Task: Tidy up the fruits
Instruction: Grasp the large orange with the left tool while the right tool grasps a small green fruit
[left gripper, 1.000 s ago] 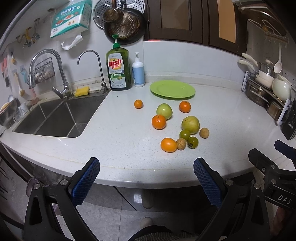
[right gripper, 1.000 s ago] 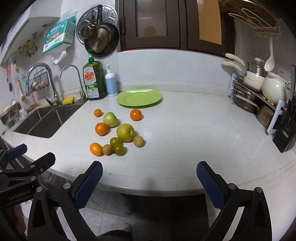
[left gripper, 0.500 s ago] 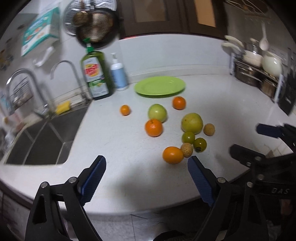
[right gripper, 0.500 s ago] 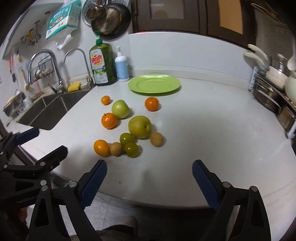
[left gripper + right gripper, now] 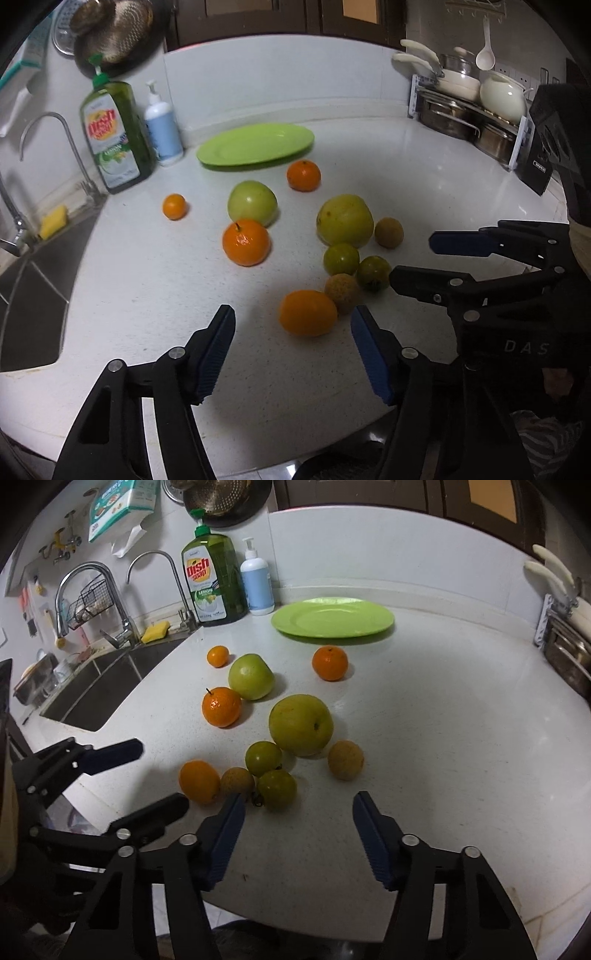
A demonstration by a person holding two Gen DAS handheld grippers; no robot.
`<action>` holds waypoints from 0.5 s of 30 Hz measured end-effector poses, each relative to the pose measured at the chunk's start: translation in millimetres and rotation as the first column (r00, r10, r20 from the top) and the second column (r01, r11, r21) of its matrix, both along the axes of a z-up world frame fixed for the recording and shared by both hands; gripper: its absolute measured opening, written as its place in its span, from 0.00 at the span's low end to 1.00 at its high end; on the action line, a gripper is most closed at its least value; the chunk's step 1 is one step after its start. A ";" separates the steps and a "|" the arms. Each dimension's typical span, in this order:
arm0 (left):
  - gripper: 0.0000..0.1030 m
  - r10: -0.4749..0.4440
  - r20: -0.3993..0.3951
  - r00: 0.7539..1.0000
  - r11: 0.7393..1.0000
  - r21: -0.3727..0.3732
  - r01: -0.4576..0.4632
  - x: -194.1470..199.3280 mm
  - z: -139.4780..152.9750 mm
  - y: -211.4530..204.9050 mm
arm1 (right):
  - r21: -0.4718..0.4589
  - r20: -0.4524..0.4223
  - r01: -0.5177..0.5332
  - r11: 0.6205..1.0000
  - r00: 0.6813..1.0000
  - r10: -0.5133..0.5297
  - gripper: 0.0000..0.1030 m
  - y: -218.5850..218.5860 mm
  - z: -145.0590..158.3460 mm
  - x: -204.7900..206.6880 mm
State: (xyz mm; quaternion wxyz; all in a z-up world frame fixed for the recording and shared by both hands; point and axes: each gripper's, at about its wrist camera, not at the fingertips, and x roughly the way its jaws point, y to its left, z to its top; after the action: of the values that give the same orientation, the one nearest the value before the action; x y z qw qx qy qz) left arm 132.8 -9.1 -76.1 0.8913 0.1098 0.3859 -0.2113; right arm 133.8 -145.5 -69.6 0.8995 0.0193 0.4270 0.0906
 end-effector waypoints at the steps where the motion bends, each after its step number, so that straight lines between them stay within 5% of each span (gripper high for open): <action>1: 0.59 -0.003 -0.011 1.000 1.000 -0.004 0.003 1.8 -2.0 -0.2 | 0.008 -0.005 -0.004 1.000 1.000 0.004 0.55 0.7 -1.3 2.2; 15: 0.44 -0.029 -0.082 0.996 0.999 -0.044 0.026 20.1 -12.1 -5.3 | 0.062 -0.071 -0.044 0.997 0.996 0.049 0.40 4.9 -14.4 26.5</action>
State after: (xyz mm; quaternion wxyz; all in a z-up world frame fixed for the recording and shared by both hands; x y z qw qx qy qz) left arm 152.9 -14.4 -88.1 0.8736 0.0873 0.4165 -0.2361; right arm 160.3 -140.6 -84.0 0.8801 0.0398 0.4567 0.1236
